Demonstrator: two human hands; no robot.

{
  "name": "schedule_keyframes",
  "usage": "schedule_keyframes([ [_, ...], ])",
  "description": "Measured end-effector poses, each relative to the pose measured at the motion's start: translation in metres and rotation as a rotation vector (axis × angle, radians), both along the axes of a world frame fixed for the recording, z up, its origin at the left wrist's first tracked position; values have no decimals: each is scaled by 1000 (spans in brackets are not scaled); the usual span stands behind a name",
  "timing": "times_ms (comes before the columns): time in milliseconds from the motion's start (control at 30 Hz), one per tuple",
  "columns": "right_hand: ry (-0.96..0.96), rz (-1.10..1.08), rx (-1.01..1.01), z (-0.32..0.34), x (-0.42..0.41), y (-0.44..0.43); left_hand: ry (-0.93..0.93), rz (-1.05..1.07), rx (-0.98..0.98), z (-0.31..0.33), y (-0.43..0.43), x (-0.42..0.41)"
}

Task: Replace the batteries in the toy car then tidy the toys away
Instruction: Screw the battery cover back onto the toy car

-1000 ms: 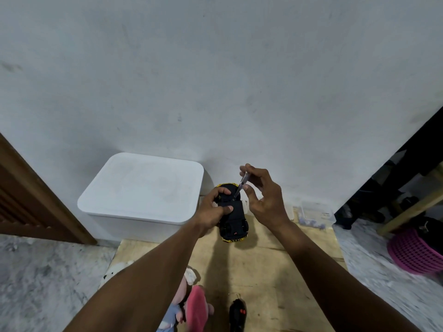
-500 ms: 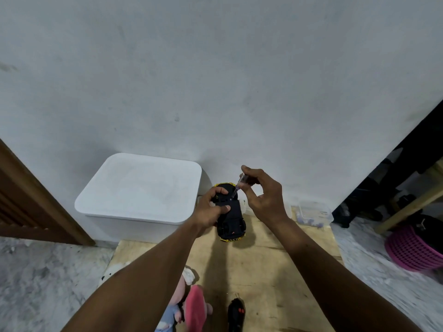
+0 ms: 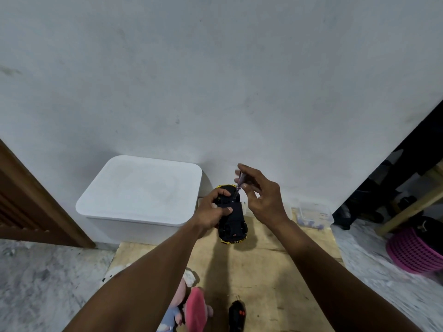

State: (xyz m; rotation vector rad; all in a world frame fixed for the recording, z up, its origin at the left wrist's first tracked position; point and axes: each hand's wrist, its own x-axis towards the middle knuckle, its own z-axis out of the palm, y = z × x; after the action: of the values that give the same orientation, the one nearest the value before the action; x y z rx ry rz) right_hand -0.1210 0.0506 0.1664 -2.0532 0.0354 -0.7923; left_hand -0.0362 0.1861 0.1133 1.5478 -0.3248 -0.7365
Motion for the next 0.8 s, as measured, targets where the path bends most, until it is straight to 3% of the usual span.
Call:
schedule_keyframes([
  [167,-57,-21,-64,-2,2,-3,10,9,-7,0,0,-1],
  [600,-3,-43,42,-4,-2,5,9,13,2,2,3,0],
  [800,-29,-25,-40,-4,-1,8,7,-5,0,3,3,-1],
])
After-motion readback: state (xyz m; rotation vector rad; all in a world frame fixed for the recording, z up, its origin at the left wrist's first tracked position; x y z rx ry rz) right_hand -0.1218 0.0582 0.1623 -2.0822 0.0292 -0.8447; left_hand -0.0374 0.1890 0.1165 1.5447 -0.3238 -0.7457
